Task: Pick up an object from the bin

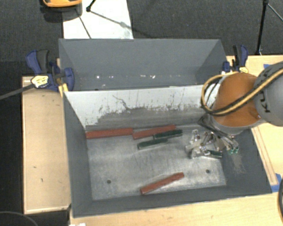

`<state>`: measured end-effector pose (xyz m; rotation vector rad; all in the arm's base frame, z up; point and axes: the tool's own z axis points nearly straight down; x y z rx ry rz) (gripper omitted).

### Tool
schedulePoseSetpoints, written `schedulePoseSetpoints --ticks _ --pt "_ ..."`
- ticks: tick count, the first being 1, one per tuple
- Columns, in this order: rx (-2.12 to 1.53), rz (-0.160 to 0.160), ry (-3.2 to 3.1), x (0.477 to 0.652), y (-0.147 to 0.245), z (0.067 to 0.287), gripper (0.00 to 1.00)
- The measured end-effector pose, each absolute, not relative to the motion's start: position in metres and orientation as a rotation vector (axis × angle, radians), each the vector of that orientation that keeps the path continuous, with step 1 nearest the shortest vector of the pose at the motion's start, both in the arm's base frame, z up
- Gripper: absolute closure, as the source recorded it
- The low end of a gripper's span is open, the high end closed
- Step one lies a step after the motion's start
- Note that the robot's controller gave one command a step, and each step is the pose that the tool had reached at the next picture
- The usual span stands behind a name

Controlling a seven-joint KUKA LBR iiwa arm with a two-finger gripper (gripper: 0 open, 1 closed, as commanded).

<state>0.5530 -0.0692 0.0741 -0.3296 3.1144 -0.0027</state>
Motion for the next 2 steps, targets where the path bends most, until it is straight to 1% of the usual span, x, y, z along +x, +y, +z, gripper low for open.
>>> schedulePoseSetpoints --ticks 1,2 --pt "-0.403 0.000 3.115 0.555 -0.081 0.277 1.00" --pt "-0.413 -0.006 3.101 0.558 -0.083 0.317 1.00"
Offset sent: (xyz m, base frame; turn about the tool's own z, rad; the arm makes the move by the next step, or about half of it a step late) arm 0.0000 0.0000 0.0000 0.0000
